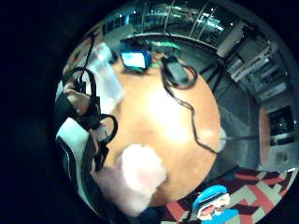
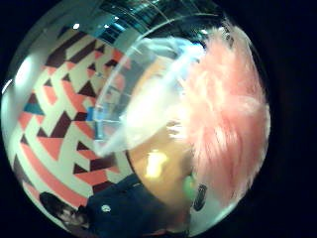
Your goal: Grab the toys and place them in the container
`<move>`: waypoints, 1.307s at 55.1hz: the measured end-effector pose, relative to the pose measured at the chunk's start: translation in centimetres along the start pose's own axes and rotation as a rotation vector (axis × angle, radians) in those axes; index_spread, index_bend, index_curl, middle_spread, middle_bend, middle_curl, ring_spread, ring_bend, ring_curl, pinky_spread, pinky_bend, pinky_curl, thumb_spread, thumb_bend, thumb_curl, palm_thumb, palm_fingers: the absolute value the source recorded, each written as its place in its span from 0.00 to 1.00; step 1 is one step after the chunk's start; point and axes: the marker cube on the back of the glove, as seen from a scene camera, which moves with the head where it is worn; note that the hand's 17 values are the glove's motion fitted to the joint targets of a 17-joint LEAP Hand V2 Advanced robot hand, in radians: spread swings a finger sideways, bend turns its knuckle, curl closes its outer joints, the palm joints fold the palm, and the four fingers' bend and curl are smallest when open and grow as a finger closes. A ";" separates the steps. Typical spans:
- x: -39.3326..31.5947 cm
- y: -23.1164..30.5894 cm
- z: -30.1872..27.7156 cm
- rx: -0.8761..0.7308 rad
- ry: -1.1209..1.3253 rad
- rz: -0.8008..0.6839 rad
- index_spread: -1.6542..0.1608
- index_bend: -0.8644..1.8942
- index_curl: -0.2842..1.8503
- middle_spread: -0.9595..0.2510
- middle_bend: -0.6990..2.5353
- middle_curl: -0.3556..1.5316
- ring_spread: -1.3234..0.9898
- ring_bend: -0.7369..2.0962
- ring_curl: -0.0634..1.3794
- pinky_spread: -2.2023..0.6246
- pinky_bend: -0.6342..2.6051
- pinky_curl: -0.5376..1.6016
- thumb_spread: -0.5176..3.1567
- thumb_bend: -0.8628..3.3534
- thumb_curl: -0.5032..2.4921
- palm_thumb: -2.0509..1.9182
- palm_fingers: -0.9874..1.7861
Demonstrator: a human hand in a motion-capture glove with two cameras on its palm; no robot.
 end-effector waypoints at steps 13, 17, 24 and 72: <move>-9.6 -3.7 -2.6 0.108 -0.145 -0.146 0.71 0.49 0.23 0.58 0.44 0.50 0.44 0.61 0.38 0.62 0.51 0.46 0.19 0.24 0.44 0.72 0.72; -12.4 -4.6 -1.1 0.098 -0.149 -0.152 0.71 0.50 0.24 0.58 0.44 0.51 0.44 0.61 0.39 0.62 0.51 0.47 0.18 0.24 0.45 0.72 0.72; -15.7 -5.8 3.5 -0.001 -0.080 -0.143 0.70 0.50 0.25 0.58 0.44 0.53 0.44 0.61 0.39 0.62 0.51 0.47 0.17 0.24 0.46 0.71 0.71; 3.4 16.9 7.8 -0.648 0.342 -0.135 0.79 0.35 0.24 0.80 0.28 0.41 0.57 0.38 0.26 0.79 0.47 0.41 0.48 0.20 0.31 0.57 0.34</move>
